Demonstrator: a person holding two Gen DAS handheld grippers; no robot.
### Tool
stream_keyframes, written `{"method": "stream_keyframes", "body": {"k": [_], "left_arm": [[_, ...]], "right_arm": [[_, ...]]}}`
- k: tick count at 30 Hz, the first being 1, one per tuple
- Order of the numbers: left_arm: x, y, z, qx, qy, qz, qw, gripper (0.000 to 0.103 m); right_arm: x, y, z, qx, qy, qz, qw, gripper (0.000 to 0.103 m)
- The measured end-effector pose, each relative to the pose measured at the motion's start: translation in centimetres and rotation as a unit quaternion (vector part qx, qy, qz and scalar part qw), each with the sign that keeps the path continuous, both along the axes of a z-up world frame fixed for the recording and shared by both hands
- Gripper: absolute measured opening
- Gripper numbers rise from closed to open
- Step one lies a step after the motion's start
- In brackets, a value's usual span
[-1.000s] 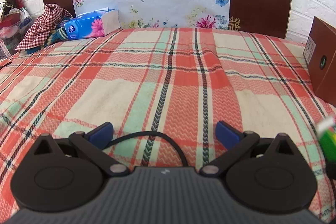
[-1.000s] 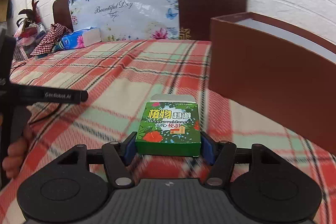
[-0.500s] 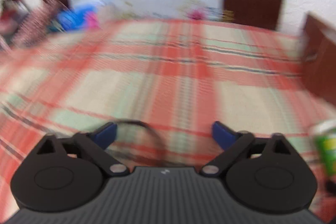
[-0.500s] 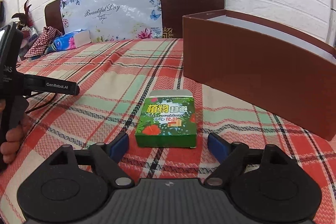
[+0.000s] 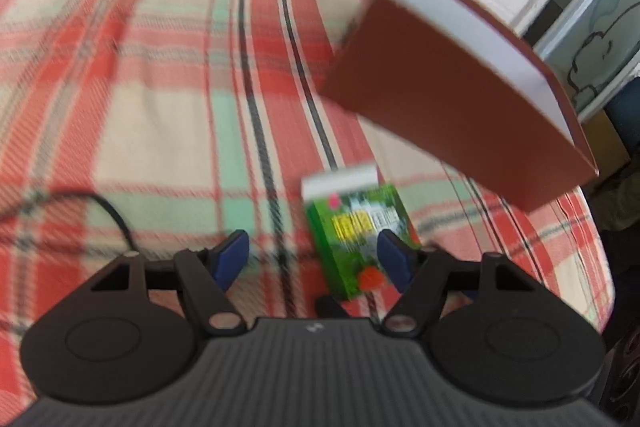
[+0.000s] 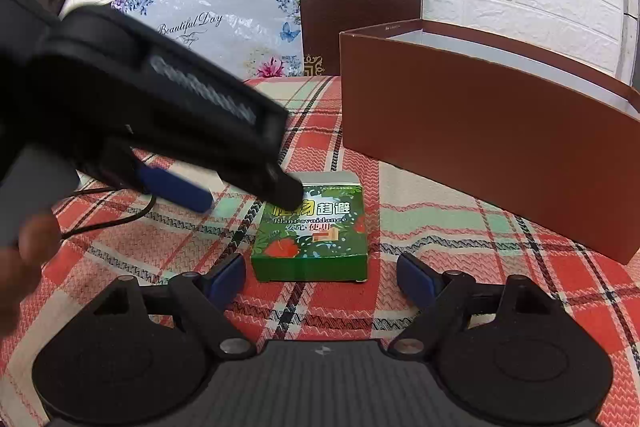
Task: Organize objects
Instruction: 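Grasp the green box with the left gripper while the right gripper holds it, then lower the green box into the brown box and open the left gripper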
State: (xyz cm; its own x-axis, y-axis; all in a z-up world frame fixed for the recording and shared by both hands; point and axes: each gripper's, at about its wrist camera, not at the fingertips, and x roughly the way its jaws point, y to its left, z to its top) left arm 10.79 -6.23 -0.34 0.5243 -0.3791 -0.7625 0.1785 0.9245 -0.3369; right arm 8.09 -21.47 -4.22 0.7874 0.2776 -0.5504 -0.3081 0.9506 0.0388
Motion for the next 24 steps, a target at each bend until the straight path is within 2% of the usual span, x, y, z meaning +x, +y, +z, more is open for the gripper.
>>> {"method": "stream_keyframes", "body": {"k": [1, 2, 3, 5, 9, 14, 17, 20, 24], "left_arm": [[-0.2, -0.3, 0.0, 0.007, -0.010, -0.003, 0.9999, 0.072], [-0.4, -0.7, 0.0, 0.010, -0.016, -0.011, 0.9998, 0.066], [-0.3, -0.8, 0.0, 0.002, -0.017, -0.019, 0.9997, 0.051], [-0.2, -0.8, 0.6, -0.019, -0.011, -0.021, 0.9995, 0.044], [-1.0, -1.6, 3.3, -0.020, -0.051, -0.036, 0.9978, 0.043], [-1.3, -4.4, 8.1, -0.031, -0.122, -0.070, 0.9896, 0.043], [-0.4, -7.1, 10.4, -0.028, -0.154, -0.096, 0.9830, 0.043], [1.1, -10.2, 11.4, -0.020, -0.177, -0.118, 0.9770, 0.043], [2.8, -14.1, 11.3, 0.007, -0.193, -0.133, 0.9722, 0.045]], "right_arm": [[0.1, 0.1, 0.0, -0.003, 0.001, 0.004, 1.000, 0.077], [0.1, 0.3, -0.1, -0.006, 0.000, 0.010, 1.000, 0.060], [0.0, 0.5, 0.0, -0.009, -0.004, 0.016, 1.000, 0.060], [-0.2, 0.5, 0.0, -0.008, -0.008, 0.020, 1.000, 0.059], [-1.2, -0.6, 0.8, 0.019, -0.045, 0.001, 0.999, 0.059], [-3.0, -1.8, 3.1, 0.007, -0.159, -0.033, 0.987, 0.060], [-2.6, -3.4, 4.7, 0.008, -0.208, -0.065, 0.976, 0.060], [-1.1, -5.3, 5.8, 0.001, -0.232, -0.094, 0.968, 0.060], [1.5, -8.0, 6.5, -0.003, -0.236, -0.135, 0.962, 0.060]]}}
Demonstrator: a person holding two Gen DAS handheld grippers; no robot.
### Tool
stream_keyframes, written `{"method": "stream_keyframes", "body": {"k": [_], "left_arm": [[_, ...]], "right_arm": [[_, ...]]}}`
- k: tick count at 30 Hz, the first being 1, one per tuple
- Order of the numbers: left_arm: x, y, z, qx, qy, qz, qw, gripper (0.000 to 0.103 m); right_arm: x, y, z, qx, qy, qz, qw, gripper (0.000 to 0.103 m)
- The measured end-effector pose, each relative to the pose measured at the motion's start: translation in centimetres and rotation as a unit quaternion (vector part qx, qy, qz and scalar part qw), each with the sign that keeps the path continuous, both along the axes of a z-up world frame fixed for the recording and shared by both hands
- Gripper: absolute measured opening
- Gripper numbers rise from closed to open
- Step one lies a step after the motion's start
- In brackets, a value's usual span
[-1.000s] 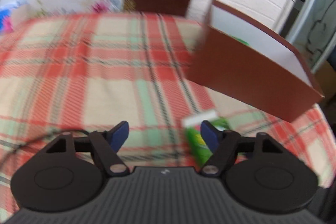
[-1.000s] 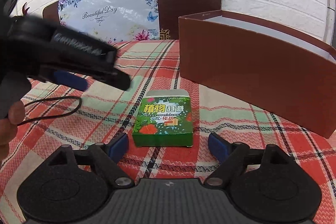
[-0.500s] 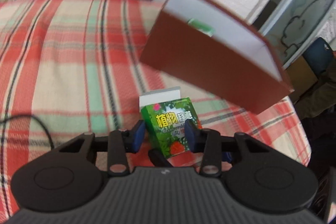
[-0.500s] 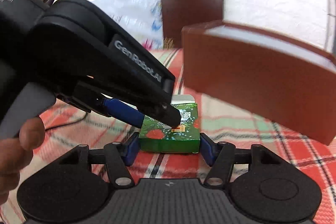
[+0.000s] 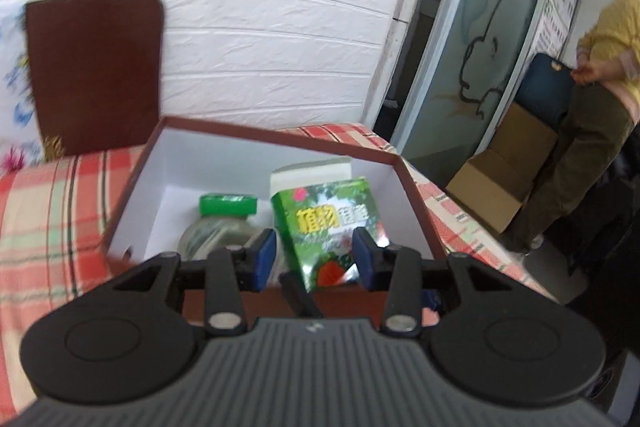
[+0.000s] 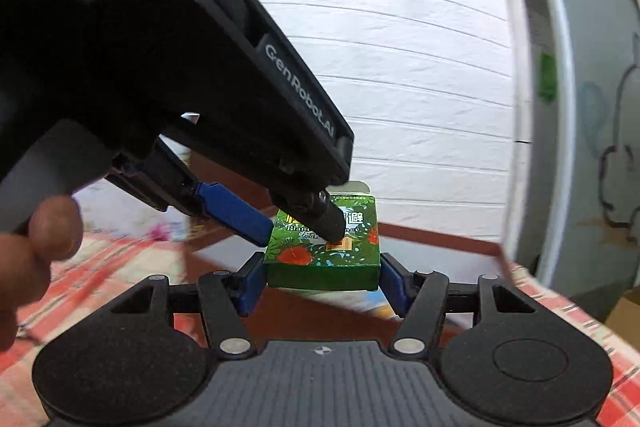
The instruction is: Organize objects
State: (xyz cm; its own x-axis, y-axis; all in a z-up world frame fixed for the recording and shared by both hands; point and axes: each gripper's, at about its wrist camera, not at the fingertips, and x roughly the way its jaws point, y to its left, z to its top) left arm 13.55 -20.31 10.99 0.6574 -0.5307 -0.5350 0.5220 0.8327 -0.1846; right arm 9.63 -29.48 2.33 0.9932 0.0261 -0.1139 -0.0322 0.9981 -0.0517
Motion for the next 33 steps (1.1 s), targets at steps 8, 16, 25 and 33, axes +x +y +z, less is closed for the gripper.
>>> {"method": "stream_keyframes", "body": {"k": [8, 16, 25, 33], "left_arm": [[0.5, 0.6, -2.0, 0.037, -0.009, 0.057, 0.9977, 0.054], [-1.6, 7.1, -4.1, 0.020, 0.008, 0.107, 0.9940, 0.055], [-2.3, 12.2, -10.3, 0.093, 0.069, 0.177, 0.9774, 0.057], [-5.0, 14.0, -14.3, 0.121, -0.007, 0.186, 0.9750, 0.084]], "right_arm": [[4.1, -3.0, -1.0, 0.008, 0.041, -0.051, 0.998, 0.071], [-1.0, -1.7, -2.1, 0.037, 0.000, -0.044, 0.998, 0.077], [-0.4, 1.4, -3.7, 0.074, 0.121, 0.038, 0.989, 0.078], [-1.4, 2.0, -6.2, 0.123, 0.226, 0.047, 0.965, 0.078]]}}
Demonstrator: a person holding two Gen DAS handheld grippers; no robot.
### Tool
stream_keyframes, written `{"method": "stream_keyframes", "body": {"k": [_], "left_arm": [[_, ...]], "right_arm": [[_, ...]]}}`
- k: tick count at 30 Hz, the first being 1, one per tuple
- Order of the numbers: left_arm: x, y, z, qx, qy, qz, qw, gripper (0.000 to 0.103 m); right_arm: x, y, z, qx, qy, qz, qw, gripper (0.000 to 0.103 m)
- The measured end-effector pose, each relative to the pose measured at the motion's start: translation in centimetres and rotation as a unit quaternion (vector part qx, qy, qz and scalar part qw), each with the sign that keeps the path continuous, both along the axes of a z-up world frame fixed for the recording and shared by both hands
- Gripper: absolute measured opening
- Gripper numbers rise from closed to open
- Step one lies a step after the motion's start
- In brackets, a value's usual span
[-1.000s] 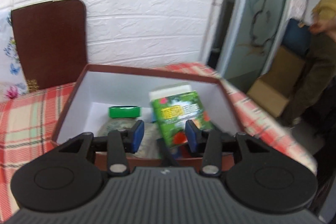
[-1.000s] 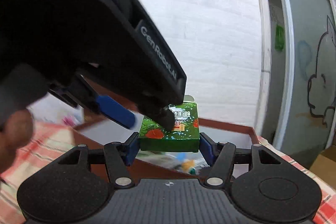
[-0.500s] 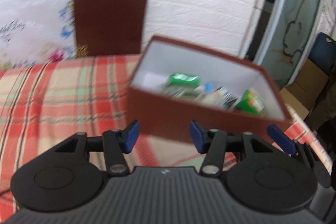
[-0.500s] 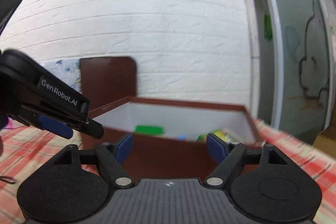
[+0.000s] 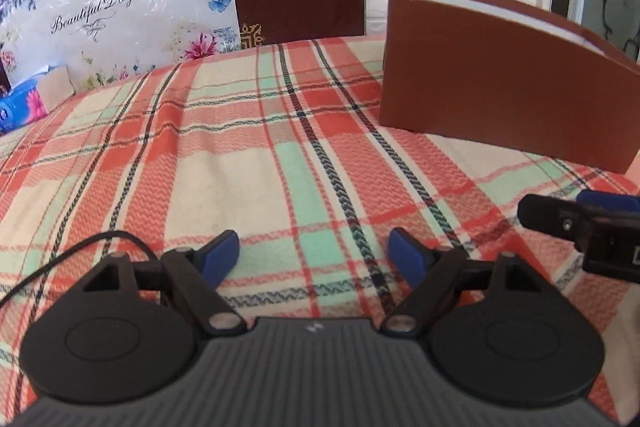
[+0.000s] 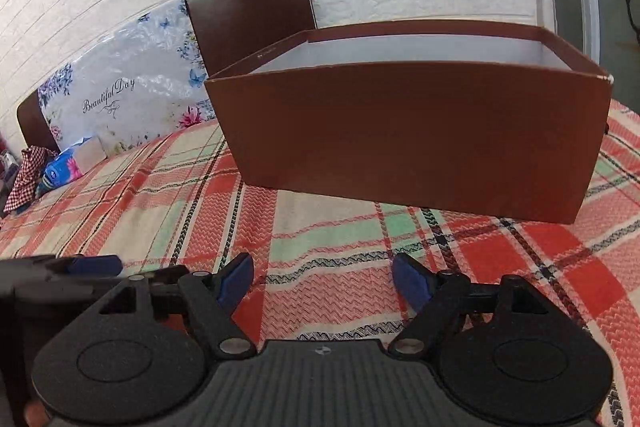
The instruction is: Organize objects
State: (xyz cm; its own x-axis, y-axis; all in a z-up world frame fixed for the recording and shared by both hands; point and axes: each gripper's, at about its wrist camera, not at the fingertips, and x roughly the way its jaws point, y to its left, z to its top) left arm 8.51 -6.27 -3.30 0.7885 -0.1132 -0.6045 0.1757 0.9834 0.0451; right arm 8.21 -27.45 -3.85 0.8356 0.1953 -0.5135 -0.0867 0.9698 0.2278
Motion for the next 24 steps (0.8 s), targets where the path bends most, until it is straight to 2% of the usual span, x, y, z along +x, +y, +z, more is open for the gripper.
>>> {"method": "stream_keyframes", "body": {"k": [12, 20, 24], "left_arm": [[-0.5, 0.1, -0.1, -0.005, -0.008, -0.008, 0.9999, 0.087], [-1.0, 0.3, -0.2, -0.006, -0.009, -0.011, 0.9999, 0.089], [-1.2, 0.4, -0.2, -0.005, -0.009, -0.011, 0.9999, 0.092]], "right_arm": [[0.1, 0.6, 0.2, -0.036, 0.002, -0.018, 0.999, 0.080], [-0.6, 2.3, 0.0, -0.083, 0.007, -0.015, 0.996, 0.084], [-0.9, 2.3, 0.1, -0.086, 0.008, -0.017, 0.996, 0.084]]}}
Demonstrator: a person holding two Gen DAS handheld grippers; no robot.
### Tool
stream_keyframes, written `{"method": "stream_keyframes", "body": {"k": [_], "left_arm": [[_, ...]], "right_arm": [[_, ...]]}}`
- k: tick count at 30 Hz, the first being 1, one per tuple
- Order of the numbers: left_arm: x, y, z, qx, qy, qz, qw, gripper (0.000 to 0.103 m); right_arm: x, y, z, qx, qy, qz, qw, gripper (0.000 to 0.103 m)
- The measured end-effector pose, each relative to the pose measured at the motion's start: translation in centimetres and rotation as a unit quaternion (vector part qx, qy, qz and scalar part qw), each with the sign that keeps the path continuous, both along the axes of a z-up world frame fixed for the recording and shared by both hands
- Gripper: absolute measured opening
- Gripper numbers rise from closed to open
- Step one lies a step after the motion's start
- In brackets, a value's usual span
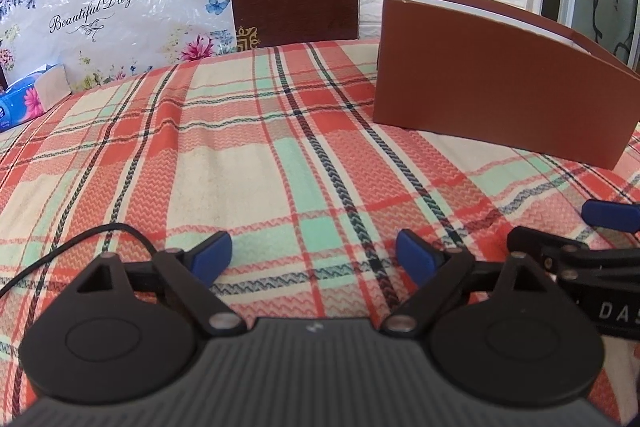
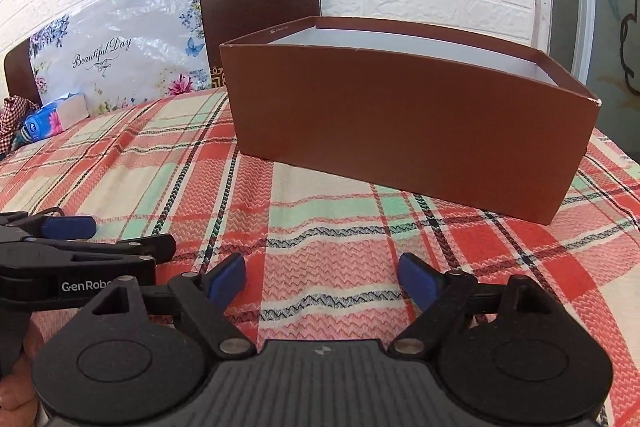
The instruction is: Organize objects
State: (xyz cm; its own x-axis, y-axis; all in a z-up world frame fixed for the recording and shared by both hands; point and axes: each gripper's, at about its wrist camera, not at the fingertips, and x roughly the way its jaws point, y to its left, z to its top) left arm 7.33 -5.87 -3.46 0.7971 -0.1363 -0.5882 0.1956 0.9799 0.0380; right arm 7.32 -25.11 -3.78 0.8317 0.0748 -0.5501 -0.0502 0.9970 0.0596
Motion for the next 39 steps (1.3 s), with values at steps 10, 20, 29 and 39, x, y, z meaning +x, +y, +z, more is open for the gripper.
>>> {"method": "stream_keyframes", "body": {"k": [10, 20, 29, 39], "left_arm": [[-0.4, 0.4, -0.1, -0.001, 0.005, -0.001, 1.0000, 0.099], [-0.6, 0.6, -0.1, 0.000, 0.009, -0.002, 1.0000, 0.103], [-0.6, 0.6, -0.2, -0.001, 0.011, -0.003, 0.9999, 0.103], [0.2, -0.1, 1.1, 0.017, 0.062, 0.026, 0.9976, 0.103]], "right_arm": [[-0.7, -0.1, 0.0, 0.007, -0.004, -0.003, 1.000, 0.085], [-1.3, -0.6, 0.1, 0.035, -0.017, -0.005, 0.999, 0.086], [-1.0, -0.4, 0.0, 0.032, -0.011, 0.000, 0.999, 0.091], [-2.2, -0.9, 1.3, 0.027, 0.000, -0.004, 1.000, 0.091]]}}
